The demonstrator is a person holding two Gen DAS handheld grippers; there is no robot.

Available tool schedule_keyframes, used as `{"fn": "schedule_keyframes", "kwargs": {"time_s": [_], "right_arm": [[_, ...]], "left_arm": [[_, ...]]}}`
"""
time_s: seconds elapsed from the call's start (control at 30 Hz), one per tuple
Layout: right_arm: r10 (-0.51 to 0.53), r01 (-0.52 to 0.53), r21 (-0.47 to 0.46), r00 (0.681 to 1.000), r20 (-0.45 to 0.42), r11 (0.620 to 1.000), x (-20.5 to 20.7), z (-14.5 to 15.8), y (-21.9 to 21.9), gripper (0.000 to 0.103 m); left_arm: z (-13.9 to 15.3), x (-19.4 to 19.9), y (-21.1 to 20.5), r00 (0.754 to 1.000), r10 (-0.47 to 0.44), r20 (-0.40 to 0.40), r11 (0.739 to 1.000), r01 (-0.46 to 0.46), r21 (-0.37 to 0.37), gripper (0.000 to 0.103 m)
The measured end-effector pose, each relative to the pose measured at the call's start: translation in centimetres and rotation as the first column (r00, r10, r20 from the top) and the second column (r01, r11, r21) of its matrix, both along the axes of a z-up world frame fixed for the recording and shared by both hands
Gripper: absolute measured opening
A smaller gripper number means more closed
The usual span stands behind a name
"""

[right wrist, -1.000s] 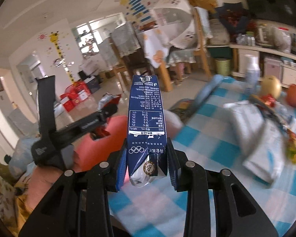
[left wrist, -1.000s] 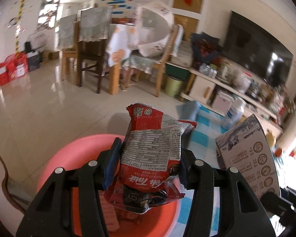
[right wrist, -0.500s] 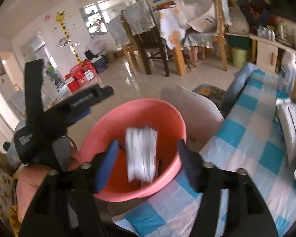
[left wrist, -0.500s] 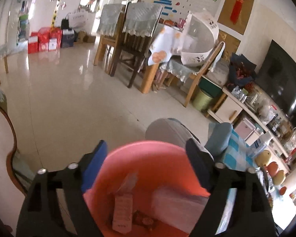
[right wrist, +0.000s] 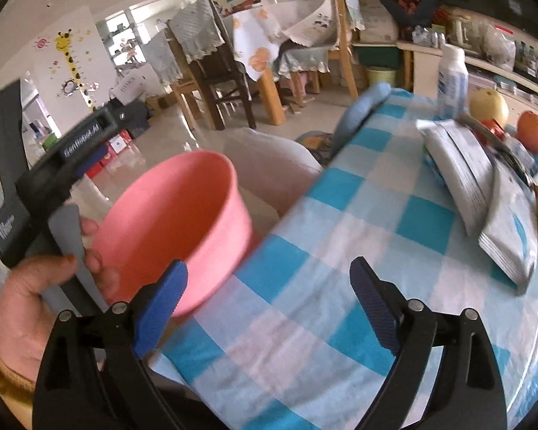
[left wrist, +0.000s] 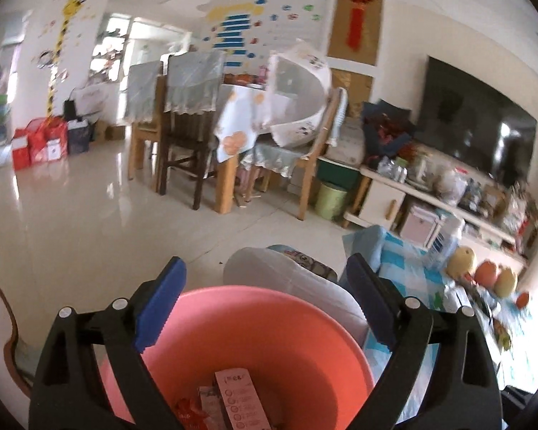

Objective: Collect trash
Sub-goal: 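Move both empty tools back toward the remaining items on the table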

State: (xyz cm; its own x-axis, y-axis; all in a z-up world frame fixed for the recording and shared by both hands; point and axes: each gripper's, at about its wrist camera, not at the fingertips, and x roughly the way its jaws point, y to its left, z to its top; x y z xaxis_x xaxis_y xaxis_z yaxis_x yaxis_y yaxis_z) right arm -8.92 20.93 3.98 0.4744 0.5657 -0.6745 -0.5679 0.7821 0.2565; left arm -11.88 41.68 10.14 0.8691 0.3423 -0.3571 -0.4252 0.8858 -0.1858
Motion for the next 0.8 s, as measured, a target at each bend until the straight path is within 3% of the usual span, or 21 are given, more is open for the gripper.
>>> {"fn": "schedule_keyframes", "kwargs": {"time_s": [0.27,0.53,0.8], "right_arm": [[-0.029,0.030,-0.026,1.000,0.011,0.999,-1.1,-0.6,-3.0,0.091],[-0.058,0.061,-0.058,0.997,0.053,0.996,-1.8,0.1,-5.5,0.094],[-0.102,0.105,-0.051,0.993,0.050,0.993,-1.7,0.1,-8.6,0.094]], "left_arm": [[0.9,1.0,-4.1,0.998,-0.050,-0.041,0.984,0.057,0.170,0.091],[0.4,2.7,-6.3,0.988,-0.101,-0.121,0.979,0.120,0.164,0.091],[0.0,3.8,-9.0,0.979,-0.151,-0.140,0.969,0.175,0.177,0.091]]}}
